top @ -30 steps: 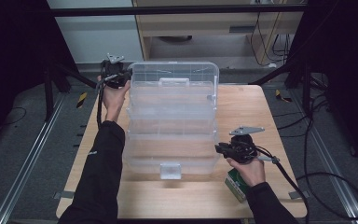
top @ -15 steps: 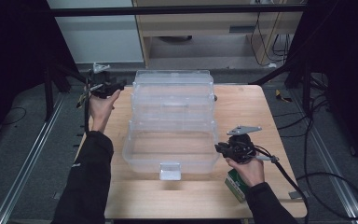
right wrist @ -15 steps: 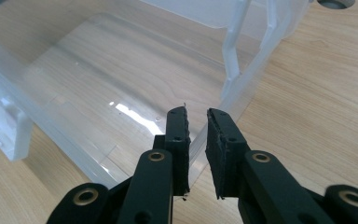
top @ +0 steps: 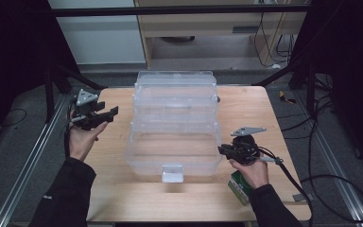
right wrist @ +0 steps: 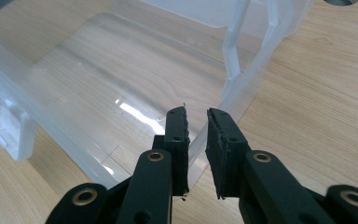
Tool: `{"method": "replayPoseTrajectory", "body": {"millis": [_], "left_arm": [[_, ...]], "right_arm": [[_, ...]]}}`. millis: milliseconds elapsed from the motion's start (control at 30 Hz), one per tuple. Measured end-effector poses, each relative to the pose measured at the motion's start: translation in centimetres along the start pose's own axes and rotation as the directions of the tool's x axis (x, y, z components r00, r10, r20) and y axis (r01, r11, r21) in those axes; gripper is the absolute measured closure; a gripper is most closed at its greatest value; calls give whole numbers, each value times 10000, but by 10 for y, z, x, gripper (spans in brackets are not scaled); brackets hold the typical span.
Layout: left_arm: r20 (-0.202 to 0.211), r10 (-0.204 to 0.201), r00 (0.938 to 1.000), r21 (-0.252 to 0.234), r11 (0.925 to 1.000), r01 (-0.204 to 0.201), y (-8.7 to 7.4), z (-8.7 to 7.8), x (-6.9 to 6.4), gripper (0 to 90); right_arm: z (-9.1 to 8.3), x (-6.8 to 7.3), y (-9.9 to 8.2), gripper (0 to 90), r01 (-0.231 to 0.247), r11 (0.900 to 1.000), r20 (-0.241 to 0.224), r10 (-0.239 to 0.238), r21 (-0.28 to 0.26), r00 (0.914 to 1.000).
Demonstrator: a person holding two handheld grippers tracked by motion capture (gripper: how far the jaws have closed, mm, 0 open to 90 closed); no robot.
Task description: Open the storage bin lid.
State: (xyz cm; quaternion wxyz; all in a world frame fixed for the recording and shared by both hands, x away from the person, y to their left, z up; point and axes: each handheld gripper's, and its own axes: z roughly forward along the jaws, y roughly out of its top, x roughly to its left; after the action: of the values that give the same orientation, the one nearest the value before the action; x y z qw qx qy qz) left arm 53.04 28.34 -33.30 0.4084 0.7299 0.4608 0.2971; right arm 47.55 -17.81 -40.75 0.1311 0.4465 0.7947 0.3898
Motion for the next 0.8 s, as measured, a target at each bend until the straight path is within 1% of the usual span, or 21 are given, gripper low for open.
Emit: {"method": "replayPoseTrajectory", "body": {"millis": [133, 200, 300, 333, 367, 400, 467, 500, 533, 600, 633, 700, 800], "left_arm": [[247, -40, 9997, 178, 9998, 35, -19, -10, -8, 424], [293, -16, 9996, 321, 9995, 6, -29, -13, -12, 427], [483, -44, 9988, 496, 9988, 20, -43, -14, -19, 437], [483, -44, 9988, 496, 9988, 20, -43, -14, -19, 441], [630, -56, 9980, 573, 9984, 20, -51, -13, -24, 445], [694, -68, 9976, 616, 9981, 25, -56, -12, -27, 446], [744, 48, 9972, 810, 9967, -109, -61, -10, -30, 449], [698, 119, 9975, 876, 9960, -180, -63, -9, -31, 449], [615, 118, 9980, 819, 9965, -168, -65, -10, -31, 450], [609, 28, 9981, 805, 9967, -78, -68, -11, -29, 452], [521, 74, 9986, 732, 9973, -112, -70, -11, -28, 451], [459, 7, 9989, 700, 9975, -39, -75, -14, -25, 440], [270, 17, 9996, 620, 9981, -33, -83, -16, -21, 423]], "right_arm": [[0, 0, 0, 785, -24, 10000, 0, 24, 9, 10000], [0, 0, 0, 785, -47, 10000, 9, 47, 21, 10000], [0, 0, 1, 786, -69, 10000, 20, 69, 36, 10000], [0, 1, 1, 786, -69, 10000, 23, 69, 31, 10000], [0, 1, 0, 786, -74, 10000, 26, 74, 29, 10000], [0, 1, 0, 786, -78, 10000, 31, 78, 29, 10000], [0, 0, 1, 786, -86, 10000, 38, 86, 34, 10000], [0, 1, 1, 786, -89, 10000, 38, 89, 34, 10000], [0, 1, 0, 786, -93, 10000, 42, 93, 28, 9999], [0, 1, 0, 786, -94, 10000, 53, 94, 12, 9999], [0, 1, 0, 786, -72, 10000, 60, 72, 4, 10000], [0, 1, 1, 785, -87, 10000, 79, 86, 19, 9999], [0, 2, 1, 774, 29, 10000, 184, -28, -5, 9998]]}}
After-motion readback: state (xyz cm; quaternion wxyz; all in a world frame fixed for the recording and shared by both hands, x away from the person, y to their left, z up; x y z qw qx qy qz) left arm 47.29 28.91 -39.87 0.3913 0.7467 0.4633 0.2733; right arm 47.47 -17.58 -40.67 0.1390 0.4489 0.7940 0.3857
